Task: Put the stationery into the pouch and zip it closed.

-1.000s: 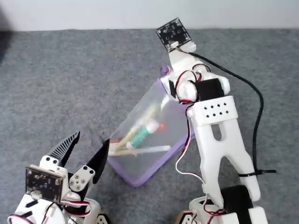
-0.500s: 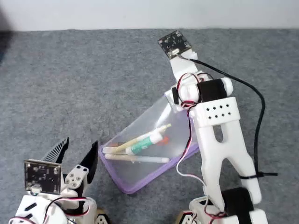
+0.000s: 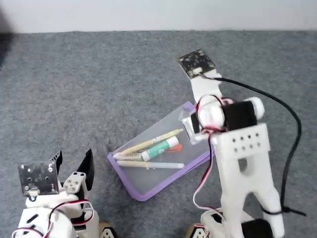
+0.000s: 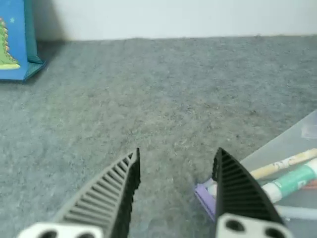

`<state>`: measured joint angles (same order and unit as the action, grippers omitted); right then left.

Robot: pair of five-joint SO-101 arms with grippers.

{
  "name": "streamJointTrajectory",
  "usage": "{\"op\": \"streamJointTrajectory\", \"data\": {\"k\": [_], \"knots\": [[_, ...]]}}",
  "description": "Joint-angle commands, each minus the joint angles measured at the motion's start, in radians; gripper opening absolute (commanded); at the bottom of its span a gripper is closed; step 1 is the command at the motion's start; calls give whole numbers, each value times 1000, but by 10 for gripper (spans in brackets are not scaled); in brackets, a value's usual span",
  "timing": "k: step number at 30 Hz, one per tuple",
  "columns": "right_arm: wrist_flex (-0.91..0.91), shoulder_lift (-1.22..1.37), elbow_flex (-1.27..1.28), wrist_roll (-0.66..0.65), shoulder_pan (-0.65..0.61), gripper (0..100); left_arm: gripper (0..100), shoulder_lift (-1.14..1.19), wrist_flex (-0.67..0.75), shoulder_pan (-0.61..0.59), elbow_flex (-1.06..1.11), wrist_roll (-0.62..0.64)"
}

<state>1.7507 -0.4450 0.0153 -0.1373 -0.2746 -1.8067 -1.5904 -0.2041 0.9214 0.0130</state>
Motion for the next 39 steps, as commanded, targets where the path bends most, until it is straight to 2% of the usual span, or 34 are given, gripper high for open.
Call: {"op": "streamJointTrajectory", "data": {"k": [1, 9, 15, 20, 22, 25, 26, 28, 32, 34, 39], "knots": [[44, -119, -15, 54, 2, 262, 235, -5, 2, -9, 1, 12], [41, -516, 390, 60, 7, 262, 235, -5, 181, -12, 139, 9], [-125, -901, 741, 58, 7, 262, 239, -5, 259, -9, 318, 6], [-209, -1125, 994, 54, 7, 247, 238, -5, 281, -6, 440, 6], [-246, -1168, 1043, 55, 7, 183, 236, -5, 299, -6, 486, 6], [-277, -1188, 1094, 52, 7, 18, 220, -5, 330, -6, 550, 9], [-283, -1188, 1108, 52, 7, 1, 200, -5, 342, -6, 568, 9], [-295, -1188, 1135, 52, 8, 52, 142, -5, 364, -6, 593, 9], [-331, -1190, 1206, 51, 8, 9, 7, -5, 379, 18, 616, 8], [-369, -1196, 1238, 51, 22, 12, 17, -5, 373, 60, 634, 11], [-432, -1196, 1370, 51, 156, 8, 13, -5, 405, 146, 723, 6]]}}
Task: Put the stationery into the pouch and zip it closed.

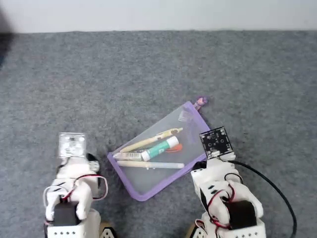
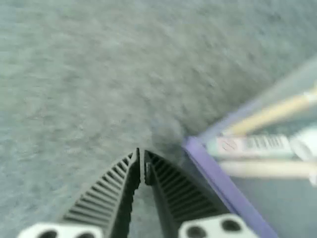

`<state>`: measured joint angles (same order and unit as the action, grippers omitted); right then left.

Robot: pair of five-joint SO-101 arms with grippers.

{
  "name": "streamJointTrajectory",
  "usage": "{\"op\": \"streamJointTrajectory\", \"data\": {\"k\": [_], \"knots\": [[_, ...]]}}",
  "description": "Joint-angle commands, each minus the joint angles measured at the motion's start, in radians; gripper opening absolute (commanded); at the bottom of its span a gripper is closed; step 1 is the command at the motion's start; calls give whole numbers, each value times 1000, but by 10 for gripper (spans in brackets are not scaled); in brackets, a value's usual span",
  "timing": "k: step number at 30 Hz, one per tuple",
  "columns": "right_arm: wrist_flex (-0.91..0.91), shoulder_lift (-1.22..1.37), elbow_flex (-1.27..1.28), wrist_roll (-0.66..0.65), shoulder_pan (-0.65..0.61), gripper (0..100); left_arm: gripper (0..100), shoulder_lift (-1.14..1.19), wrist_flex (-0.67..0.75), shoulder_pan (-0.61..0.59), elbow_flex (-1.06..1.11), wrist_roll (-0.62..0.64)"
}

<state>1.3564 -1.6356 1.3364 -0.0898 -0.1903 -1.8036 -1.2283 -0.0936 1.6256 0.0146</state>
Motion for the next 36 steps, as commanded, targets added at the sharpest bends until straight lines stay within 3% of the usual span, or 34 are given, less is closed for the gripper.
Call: {"op": "streamJointTrajectory", "data": {"k": [1, 9, 13, 22, 36], "knots": [[-56, -7, 77, 3, 94, 8, 13, -8, 60, 41, 39, 5], [-140, -7, 239, 8, 127, 8, 14, -3, 75, 46, 58, 5], [-197, -8, 315, 11, 133, 8, 14, -6, -17, 40, 58, 11], [-194, -8, 315, 11, 134, 8, 14, -8, -23, -32, 58, 12], [-113, -8, 316, 12, 127, 9, 14, -8, -23, -32, 58, 11]]}}
